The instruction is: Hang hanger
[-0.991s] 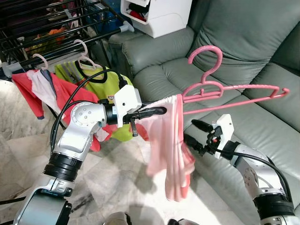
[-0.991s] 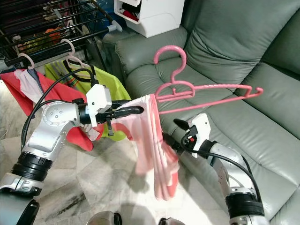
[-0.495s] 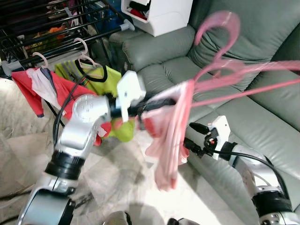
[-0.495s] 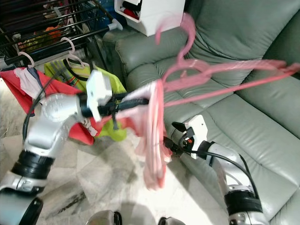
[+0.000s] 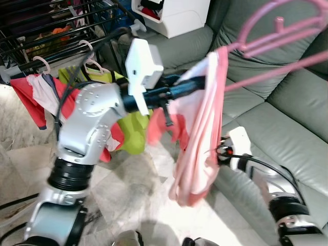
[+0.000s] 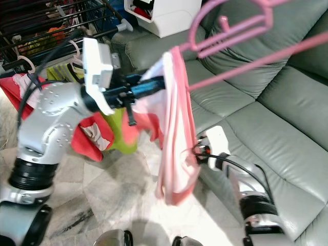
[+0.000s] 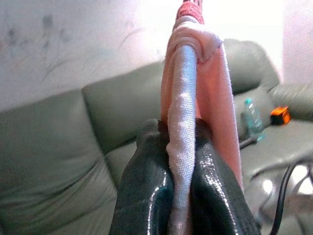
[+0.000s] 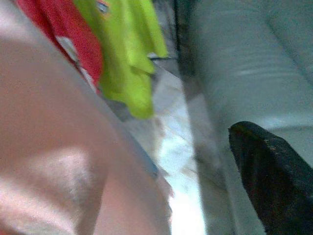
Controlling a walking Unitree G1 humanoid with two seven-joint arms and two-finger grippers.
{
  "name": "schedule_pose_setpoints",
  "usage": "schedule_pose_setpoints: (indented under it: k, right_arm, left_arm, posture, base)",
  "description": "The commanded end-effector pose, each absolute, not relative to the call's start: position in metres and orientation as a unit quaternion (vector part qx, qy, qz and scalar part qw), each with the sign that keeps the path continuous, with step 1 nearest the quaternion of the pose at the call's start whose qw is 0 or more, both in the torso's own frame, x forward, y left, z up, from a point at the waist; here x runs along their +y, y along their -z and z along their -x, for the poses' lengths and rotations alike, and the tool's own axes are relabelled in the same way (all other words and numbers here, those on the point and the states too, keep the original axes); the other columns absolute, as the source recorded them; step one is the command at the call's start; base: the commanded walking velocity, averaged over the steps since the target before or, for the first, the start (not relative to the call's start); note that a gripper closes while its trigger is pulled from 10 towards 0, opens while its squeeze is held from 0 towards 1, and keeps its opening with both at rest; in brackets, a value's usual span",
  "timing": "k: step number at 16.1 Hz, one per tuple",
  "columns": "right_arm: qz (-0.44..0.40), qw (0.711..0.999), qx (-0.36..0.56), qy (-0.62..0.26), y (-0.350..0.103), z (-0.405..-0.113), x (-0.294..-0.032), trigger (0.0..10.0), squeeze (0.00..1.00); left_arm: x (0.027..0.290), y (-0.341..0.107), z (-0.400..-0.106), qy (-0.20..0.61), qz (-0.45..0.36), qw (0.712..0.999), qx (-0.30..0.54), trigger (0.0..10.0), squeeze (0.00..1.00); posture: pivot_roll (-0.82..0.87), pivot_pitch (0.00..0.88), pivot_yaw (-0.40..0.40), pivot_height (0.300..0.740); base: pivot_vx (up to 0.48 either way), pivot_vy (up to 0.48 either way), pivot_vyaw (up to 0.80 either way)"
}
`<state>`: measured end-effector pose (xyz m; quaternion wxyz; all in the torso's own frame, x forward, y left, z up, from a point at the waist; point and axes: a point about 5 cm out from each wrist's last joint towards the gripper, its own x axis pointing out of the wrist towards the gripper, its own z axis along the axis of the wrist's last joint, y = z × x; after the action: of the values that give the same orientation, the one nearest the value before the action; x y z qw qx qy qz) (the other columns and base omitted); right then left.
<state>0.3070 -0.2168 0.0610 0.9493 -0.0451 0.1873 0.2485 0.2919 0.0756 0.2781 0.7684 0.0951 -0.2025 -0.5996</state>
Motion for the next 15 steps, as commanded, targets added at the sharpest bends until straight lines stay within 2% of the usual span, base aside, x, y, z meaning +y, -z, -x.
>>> schedule_pose_setpoints:
  k: [1,4,7,9,11,14,15]
  right_arm:
    - [0.049,0.959,0.173,-0.219,-0.066,-0.304,-0.234,0.0,0.0]
    - [0.046,0.98,0.105,-0.16,-0.089,-0.299,-0.268,0.0,0.0]
    - [0.062,0.996,0.03,-0.058,-0.127,-0.302,-0.305,0.0,0.0]
    - [0.071,0.997,0.008,0.038,-0.145,-0.308,-0.326,0.0,0.0]
    - [0.063,0.994,-0.016,0.092,-0.16,-0.313,-0.335,0.0,0.0]
    - [0.058,0.992,-0.028,0.111,-0.173,-0.326,-0.334,0.0,0.0]
    - [0.06,0.991,-0.023,0.114,-0.174,-0.33,-0.333,0.0,0.0]
  left_arm:
    - [0.089,-0.273,-0.298,0.578,-0.105,0.786,-0.195,0.0,0.0]
    - [0.13,-0.243,-0.327,0.508,-0.152,0.838,-0.133,0.0,0.0]
    - [0.162,-0.214,-0.337,0.473,-0.162,0.863,-0.071,0.0,0.0]
    - [0.177,-0.203,-0.339,0.45,-0.194,0.87,-0.052,0.0,0.0]
    - [0.183,-0.202,-0.339,0.445,-0.172,0.877,-0.053,0.0,0.0]
    - [0.175,-0.197,-0.326,0.491,-0.08,0.866,-0.047,0.0,0.0]
    - [0.169,-0.193,-0.316,0.528,-0.038,0.848,-0.032,0.0,0.0]
  posture:
    - [0.0,0.093,0.008,0.74]
    - [-0.03,0.098,0.012,0.74]
    - [-0.04,0.098,0.017,0.74]
    - [-0.05,0.098,0.02,0.74]
    - [-0.05,0.097,0.016,0.74]
    - [-0.05,0.095,0.003,0.74]
    - [-0.04,0.095,0.0,0.74]
  base:
    - [0.0,0.0,0.0]
    - [0.0,0.0,0.0]
    - [0.0,0.0,0.0]
    - [0.0,0.0,0.0]
    - [0.0,0.0,0.0]
    - [0.0,0.0,0.0]
    - [0.0,0.0,0.0]
